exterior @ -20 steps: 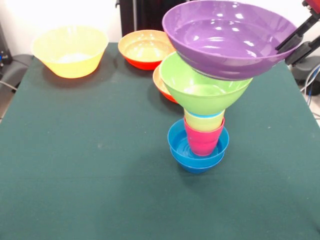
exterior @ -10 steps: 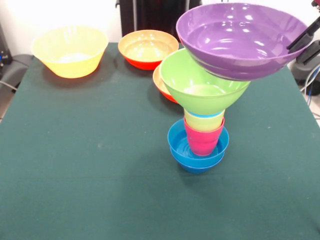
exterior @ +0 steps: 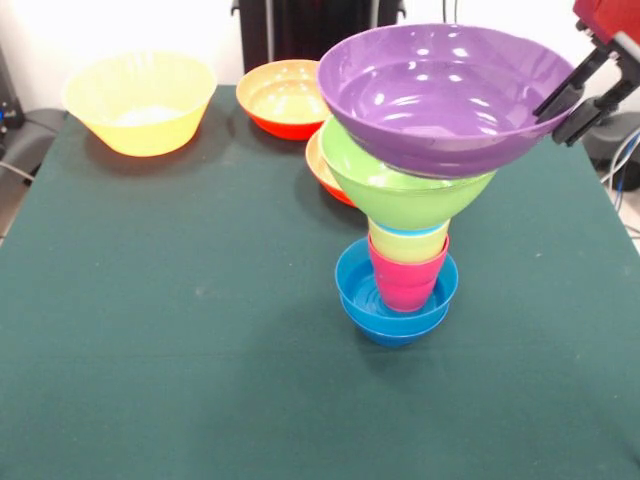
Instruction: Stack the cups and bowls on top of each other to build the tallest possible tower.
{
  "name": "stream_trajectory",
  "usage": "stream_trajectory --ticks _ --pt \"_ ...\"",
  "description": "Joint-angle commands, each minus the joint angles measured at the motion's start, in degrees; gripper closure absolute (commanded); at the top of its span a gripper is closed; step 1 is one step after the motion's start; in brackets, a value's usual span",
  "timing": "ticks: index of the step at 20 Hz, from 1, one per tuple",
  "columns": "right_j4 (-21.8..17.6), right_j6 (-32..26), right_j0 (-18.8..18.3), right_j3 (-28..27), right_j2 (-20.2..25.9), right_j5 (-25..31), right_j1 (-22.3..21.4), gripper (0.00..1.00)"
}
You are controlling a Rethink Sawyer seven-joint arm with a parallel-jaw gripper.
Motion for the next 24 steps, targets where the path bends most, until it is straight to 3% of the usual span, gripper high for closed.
stream_trajectory --ticks 1,24 --pt "-4.97 6.85 -0.89 1.86 7.53 -2.56 -0.84 1.00" --pt "-9.90 5.93 1.19 5.86 14.78 -4.32 -2.82 1.00"
